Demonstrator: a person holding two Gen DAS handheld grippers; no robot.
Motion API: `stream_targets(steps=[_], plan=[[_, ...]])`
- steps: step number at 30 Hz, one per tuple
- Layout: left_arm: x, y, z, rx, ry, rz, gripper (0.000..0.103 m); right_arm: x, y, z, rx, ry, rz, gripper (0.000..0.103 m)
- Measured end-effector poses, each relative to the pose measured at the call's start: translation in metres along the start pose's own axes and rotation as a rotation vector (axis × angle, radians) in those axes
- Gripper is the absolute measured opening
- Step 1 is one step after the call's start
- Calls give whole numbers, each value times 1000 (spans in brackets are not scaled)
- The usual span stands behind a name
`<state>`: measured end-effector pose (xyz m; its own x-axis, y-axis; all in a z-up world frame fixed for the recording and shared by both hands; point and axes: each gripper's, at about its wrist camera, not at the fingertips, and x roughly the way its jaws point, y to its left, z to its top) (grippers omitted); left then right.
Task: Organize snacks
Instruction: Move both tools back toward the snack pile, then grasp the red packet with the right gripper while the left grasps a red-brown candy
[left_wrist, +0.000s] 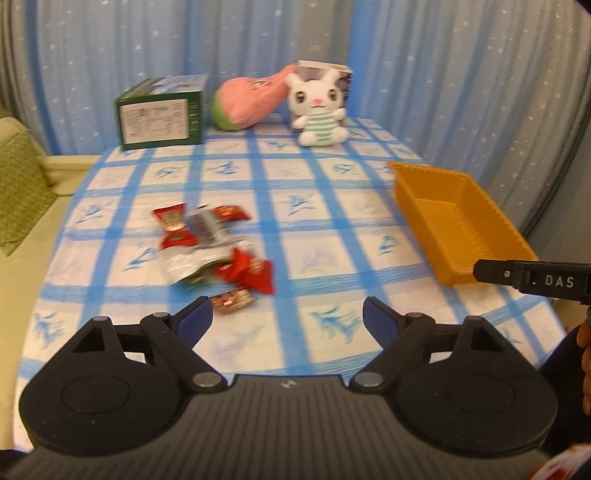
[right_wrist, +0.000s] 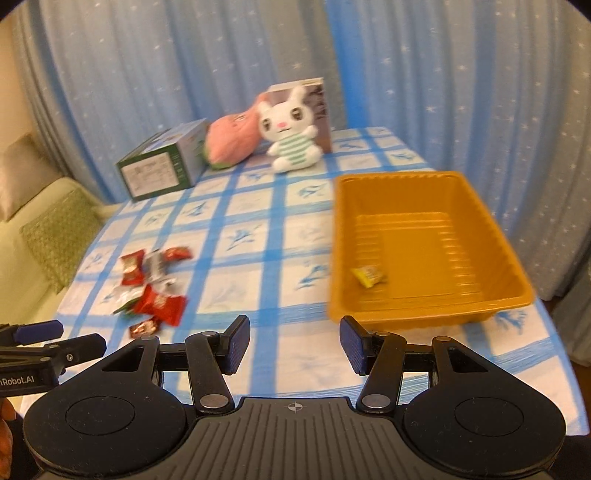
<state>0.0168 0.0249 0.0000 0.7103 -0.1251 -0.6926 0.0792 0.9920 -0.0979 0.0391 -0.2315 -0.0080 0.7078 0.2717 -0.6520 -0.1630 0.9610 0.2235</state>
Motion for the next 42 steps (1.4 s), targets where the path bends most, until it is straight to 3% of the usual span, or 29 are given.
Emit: stream_targets(steps=[9,19,27,31,42], plan=[[-4,36,-6,-17,-4,39,87,17,32,-6,-63,7,61,54],[24,52,12,174,32,-60,81,48,49,-5,-146,7,116,54],[65,63,12,343,108,-59,70,95,72,-2,-339,41,208,54],[84,74,11,344,122,-92,64,121,89,-1,-445,53,261,54],[113,87,2,370,132,-138,63,191,131,-10,-686,87,342,53]])
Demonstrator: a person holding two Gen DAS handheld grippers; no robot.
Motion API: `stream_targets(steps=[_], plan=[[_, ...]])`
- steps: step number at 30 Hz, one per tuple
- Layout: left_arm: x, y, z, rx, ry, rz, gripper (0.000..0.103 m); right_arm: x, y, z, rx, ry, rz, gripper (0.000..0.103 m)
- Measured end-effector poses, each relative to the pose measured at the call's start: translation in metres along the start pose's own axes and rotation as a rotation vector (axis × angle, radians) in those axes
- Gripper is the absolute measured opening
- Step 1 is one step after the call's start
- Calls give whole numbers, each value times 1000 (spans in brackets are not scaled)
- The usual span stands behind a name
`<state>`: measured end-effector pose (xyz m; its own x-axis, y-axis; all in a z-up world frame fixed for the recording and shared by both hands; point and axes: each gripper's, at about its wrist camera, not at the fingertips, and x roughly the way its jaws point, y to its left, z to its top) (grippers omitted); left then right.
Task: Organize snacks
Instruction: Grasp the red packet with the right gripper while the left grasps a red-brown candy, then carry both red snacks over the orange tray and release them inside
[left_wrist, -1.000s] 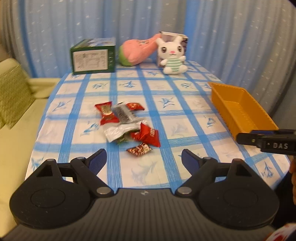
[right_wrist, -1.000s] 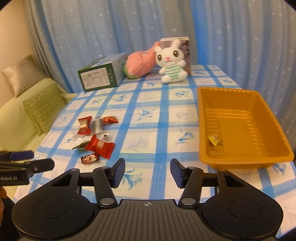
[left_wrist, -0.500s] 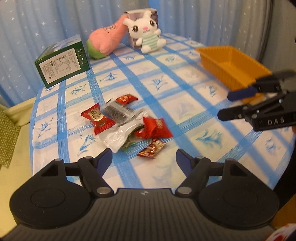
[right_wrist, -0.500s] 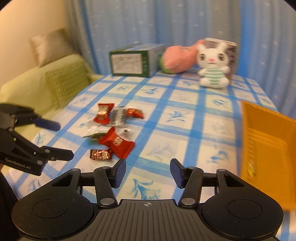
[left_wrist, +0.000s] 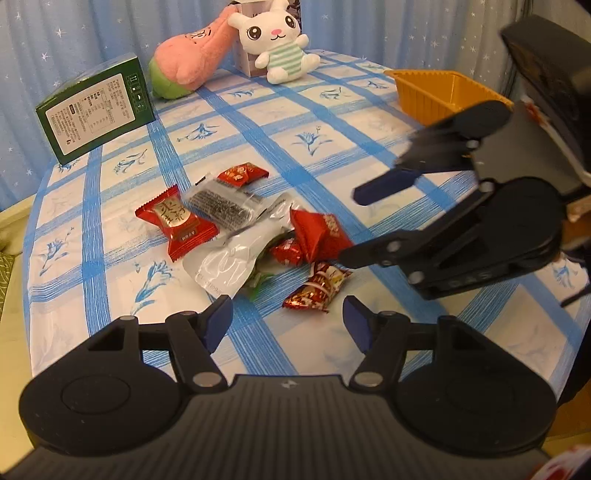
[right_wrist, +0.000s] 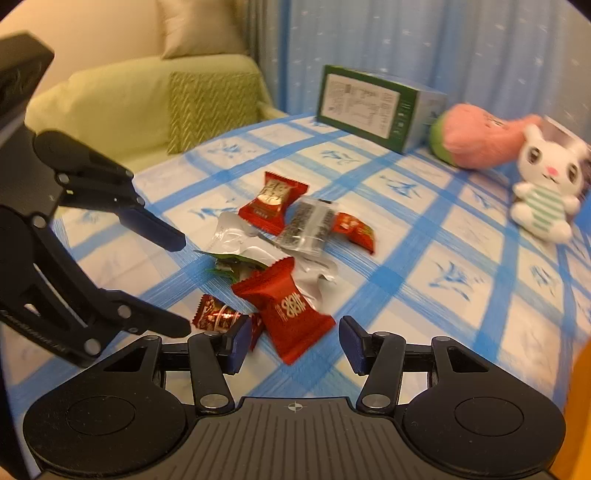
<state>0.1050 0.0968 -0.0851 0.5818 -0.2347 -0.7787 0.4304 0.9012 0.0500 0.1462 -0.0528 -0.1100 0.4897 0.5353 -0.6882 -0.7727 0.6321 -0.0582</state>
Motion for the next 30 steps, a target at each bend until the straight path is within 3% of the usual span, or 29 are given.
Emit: stream_targets(steps=[4,6,7,8,11,16,22,27,30], plan=[[1,3,-1,-10,-18,-4,63,17,1,6,-62,6,5,50],[0,3,-1,-12,-29,-11,63,20,4,9,-97,5,15,43],[0,2,-2,-11,-34,-16,63,21,5,10,-112,7,11,31],[0,1,-2,-10,-37,-23,63,22,6,10,-121,14,-5,26],[3,-2,-1,-4,-37,-35,63,16,0,8,-67,18,-15,21],[10,-11,4,39,-45,-50,62,-6,-25,-5,151,28,-33,21],[25,-15,10,109,-21,-38,50,-36,-49,-29,342,65,-87,21],[36,-19,16,167,-8,-29,50,-49,-51,-39,375,61,-105,21],[39,-24,18,179,23,-31,38,-51,-49,-40,379,58,-110,21]])
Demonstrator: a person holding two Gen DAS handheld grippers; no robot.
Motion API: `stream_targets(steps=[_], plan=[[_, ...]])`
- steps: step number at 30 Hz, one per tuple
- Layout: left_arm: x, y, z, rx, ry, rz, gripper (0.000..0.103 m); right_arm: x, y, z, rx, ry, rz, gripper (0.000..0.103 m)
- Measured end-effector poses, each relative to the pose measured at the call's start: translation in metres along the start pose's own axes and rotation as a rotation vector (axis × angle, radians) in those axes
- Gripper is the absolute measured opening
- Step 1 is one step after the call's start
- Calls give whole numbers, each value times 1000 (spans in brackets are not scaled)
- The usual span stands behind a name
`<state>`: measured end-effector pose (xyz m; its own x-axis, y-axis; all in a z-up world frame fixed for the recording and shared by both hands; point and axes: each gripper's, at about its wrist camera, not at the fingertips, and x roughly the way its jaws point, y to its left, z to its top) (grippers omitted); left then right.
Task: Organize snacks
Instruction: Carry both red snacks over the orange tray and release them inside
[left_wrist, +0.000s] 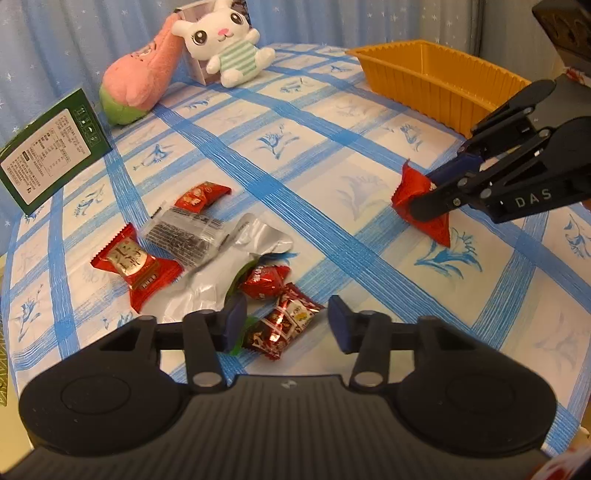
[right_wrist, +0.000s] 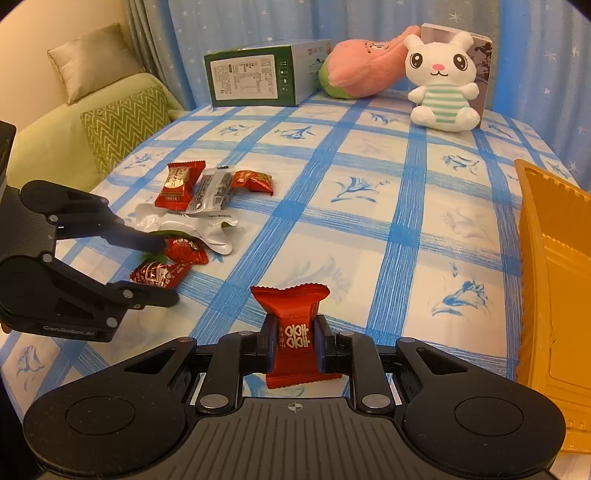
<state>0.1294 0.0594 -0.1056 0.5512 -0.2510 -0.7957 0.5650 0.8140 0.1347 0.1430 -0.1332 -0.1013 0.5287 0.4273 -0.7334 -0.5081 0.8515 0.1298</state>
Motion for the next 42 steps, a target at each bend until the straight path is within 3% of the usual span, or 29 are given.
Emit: stream_targets(steps=[5,12,18,24,35,42], plan=[[0,-4,0,-61,27,-19,20,-2,1,-3,18,1,1,21],[-10,-19,4,-155,27,10,19,-13,1,-11,54,-12,-10,21],[-31,-45,18,-302,-26,17,19,-44,-5,-18,116,-64,-43,21],[-50,-79,43,-386,-95,-14,19,-89,-20,-20,161,-129,-101,21],[-57,-138,119,-373,-174,-78,19,-165,-98,-27,312,-210,-259,21],[-43,-166,157,-346,-180,-105,19,-183,-141,-31,369,-229,-278,21]])
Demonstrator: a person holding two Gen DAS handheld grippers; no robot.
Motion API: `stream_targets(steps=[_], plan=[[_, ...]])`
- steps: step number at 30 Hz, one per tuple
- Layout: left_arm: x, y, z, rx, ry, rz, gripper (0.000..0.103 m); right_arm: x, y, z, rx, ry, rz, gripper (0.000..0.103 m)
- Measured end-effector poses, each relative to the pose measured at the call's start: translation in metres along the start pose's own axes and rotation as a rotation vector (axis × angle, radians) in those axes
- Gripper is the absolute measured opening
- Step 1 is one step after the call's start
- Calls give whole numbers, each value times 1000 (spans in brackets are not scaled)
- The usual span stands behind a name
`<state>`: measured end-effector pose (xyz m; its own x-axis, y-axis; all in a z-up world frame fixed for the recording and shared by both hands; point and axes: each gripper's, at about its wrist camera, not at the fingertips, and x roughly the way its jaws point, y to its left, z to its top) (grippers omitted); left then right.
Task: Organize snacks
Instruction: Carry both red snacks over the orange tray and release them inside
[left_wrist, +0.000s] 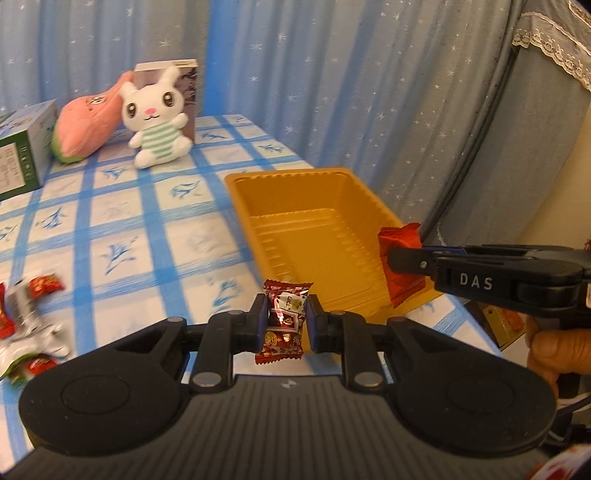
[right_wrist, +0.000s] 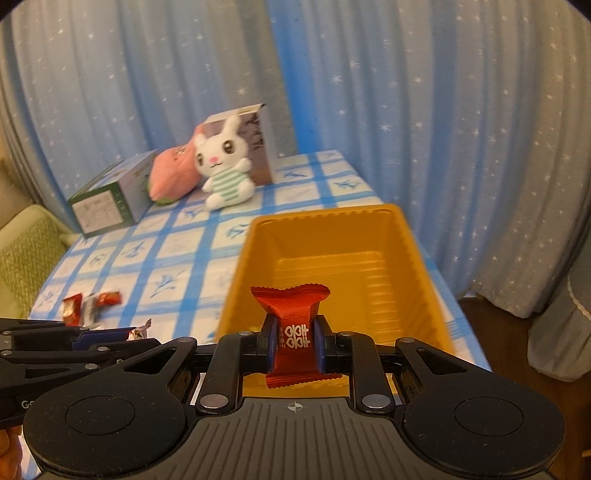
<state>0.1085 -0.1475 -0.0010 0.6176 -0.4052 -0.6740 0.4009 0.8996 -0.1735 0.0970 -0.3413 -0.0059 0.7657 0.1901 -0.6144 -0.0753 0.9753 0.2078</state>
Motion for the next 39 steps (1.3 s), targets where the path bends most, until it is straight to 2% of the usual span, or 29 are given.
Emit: stream_targets(steps=[8,16,19,28,36,39], plan=[[29,-18,17,14,13,-10,19,5,-33,5,61,-7,-10,21],[50,-26,27,28,21,-18,19,10,-50,7,99,-8,-31,21],[55,-27,27,49,14,-15,29,11,-53,8,109,-8,-33,21],[33,-4,11,22,7,37,29,13,-53,5,115,1,-28,21],[14,12,3,-28,-10,50,30,20,-43,10,113,6,-7,21],[9,17,1,-45,-14,53,33,25,-42,12,124,7,6,21]])
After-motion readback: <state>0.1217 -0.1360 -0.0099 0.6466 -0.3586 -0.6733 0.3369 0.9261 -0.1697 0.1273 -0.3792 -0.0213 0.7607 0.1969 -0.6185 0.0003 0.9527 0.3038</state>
